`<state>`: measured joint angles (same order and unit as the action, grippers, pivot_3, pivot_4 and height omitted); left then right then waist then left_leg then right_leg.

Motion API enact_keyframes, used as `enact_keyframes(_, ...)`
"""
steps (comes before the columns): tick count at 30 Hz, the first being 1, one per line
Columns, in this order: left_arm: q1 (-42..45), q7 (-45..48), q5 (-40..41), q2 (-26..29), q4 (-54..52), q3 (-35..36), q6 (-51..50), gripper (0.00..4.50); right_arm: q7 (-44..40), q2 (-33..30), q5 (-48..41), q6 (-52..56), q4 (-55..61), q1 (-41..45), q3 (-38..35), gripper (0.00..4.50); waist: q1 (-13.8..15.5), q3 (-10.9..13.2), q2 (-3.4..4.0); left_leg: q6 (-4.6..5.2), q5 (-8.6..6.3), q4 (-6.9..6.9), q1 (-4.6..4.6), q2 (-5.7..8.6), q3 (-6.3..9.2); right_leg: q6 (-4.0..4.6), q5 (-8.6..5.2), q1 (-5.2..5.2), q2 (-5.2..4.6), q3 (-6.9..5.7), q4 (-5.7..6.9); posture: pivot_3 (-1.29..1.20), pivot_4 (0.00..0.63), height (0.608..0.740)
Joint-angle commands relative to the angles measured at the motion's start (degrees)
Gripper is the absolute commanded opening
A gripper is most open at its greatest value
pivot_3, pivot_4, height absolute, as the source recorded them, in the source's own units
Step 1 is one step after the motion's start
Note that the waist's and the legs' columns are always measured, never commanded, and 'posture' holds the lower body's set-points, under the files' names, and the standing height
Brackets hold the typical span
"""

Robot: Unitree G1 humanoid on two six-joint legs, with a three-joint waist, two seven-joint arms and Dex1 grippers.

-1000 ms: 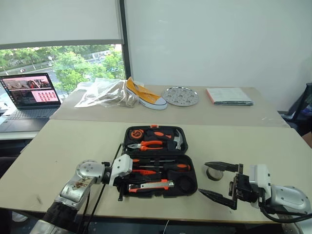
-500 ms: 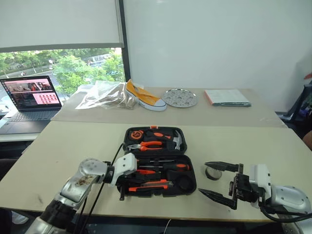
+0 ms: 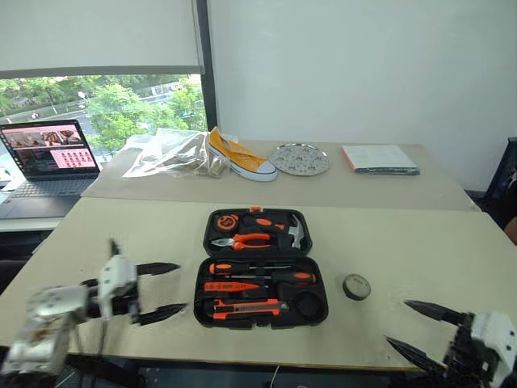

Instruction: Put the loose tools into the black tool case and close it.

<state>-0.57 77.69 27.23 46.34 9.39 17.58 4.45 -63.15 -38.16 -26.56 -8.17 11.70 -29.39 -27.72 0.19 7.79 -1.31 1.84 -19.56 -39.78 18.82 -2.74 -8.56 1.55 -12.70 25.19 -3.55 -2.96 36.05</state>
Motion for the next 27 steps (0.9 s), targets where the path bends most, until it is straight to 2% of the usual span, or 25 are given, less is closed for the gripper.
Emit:
enact_keyframes(1, 0.3, 0.43, 1.98, -0.35, 0.68, 2.56, 2.11, 4.49, 1.82, -3.58, 1.74, 2.4, 3.36, 6.22, 2.54, 4.5, 0.04, 0.03, 0.01, 0.03, -0.02, -0.01, 0.0, 0.01, 0.0, -0.01, 0.0, 0.0, -0.02, 0.01, 0.0, 0.0, 0.15, 0.74)
enact_keyframes(8, 0.67, 1.53, 3.31, -1.57, -4.83, -0.03, 0.14, 4.49, 2.75, -13.47, 8.32, 17.33, 3.41, 24.66, 16.49, 4.5, -0.08, 0.1, -0.06, 0.25, -0.1, -0.05, -0.03, 0.03, -0.05, 0.13, 0.35, 0.02, -0.45, -0.04, 0.07, 0.0, 0.15, 0.74)
enact_keyframes(13, 0.37, 0.67, 3.49, -2.57, -10.83, -2.98, -1.85, 4.49, 0.92, -16.9, 12.84, 22.26, 0.86, 31.23, 24.02, 4.5, 0.63, 0.1, -0.03, -0.2, 0.16, -0.05, 0.43, 0.03, 0.06, 0.35, 0.35, 0.32, 0.02, -0.59, 0.03, 0.0, 0.15, 0.74)
enact_keyframes(14, 0.17, 0.7, 3.69, -2.69, -12.74, -3.79, -2.31, 4.5, 0.76, -17.41, 14.32, 22.5, -0.42, 31.78, 25.63, 3.96, 0.62, 0.1, -0.03, -0.19, 0.15, -0.09, 0.46, 0.03, 0.06, 0.33, 0.34, 0.32, 0.02, -0.66, 0.03, 0.0, 0.15, 0.74)
enact_keyframes(18, -0.51, 0.18, 4.38, -2.86, -17.17, -5.21, -3.86, 4.5, 1.69, -17.17, 17.64, 21.68, -3.87, 34.0, 28.57, 2.78, 0.49, 0.11, -0.03, -0.09, 0.06, -0.08, 0.51, 0.05, 0.04, 0.19, 0.25, 0.32, 0.01, -0.73, -0.11, 0.0, 0.15, 0.74)
enact_keyframes(19, -0.62, 0.2, 4.42, -2.81, -17.68, -5.33, -4.07, 4.5, 1.79, -16.96, 17.95, 21.49, -4.33, 34.6, 28.95, 2.31, 0.47, 0.1, -0.03, -0.08, 0.06, -0.08, 0.51, 0.07, 0.02, 0.18, 0.24, 0.32, 0.0, -0.7, -0.12, 0.0, 0.15, 0.74)
enact_keyframes(20, -0.77, 0.27, 4.5, -2.76, -18.15, -5.48, -4.39, 4.5, 1.84, -16.84, 18.17, 21.41, -4.71, 35.03, 29.25, 2.09, 0.38, 0.11, -0.03, -0.09, 0.06, -0.08, 0.5, 0.07, 0.02, 0.17, 0.24, 0.3, 0.0, -0.7, -0.12, 0.0, 0.15, 0.74)
enact_keyframes(24, -0.75, 0.28, 4.52, -2.65, -18.61, -5.76, -5.08, 4.5, 0.77, -16.86, 18.75, 19.54, -5.95, 36.17, 30.0, 0.63, 0.33, 0.11, -0.03, -0.12, 0.07, -0.12, 0.44, 0.05, 0.02, 0.16, 0.23, 0.24, 0.01, -0.67, -0.08, 0.0, 0.15, 0.74)
enact_keyframes(26, -0.54, 0.25, 4.31, -2.76, -18.42, -5.97, -5.1, 4.5, 0.11, -16.85, 18.82, 17.91, -6.83, 36.85, 29.82, 0.01, 0.32, 0.11, -0.03, -0.15, 0.09, -0.15, 0.39, 0.05, 0.04, 0.15, 0.23, 0.19, 0.02, -0.67, -0.04, 0.0, 0.15, 0.74)
enact_keyframes(27, -0.43, 0.29, 4.17, -2.84, -18.18, -6.12, -5.01, 4.5, -0.7, -16.91, 18.35, 16.36, -7.21, 37.47, 29.35, 0.01, 0.32, 0.11, -0.03, -0.16, 0.1, -0.16, 0.34, 0.03, 0.04, 0.15, 0.23, 0.12, 0.02, -0.67, -0.04, 0.0, 0.15, 0.74)
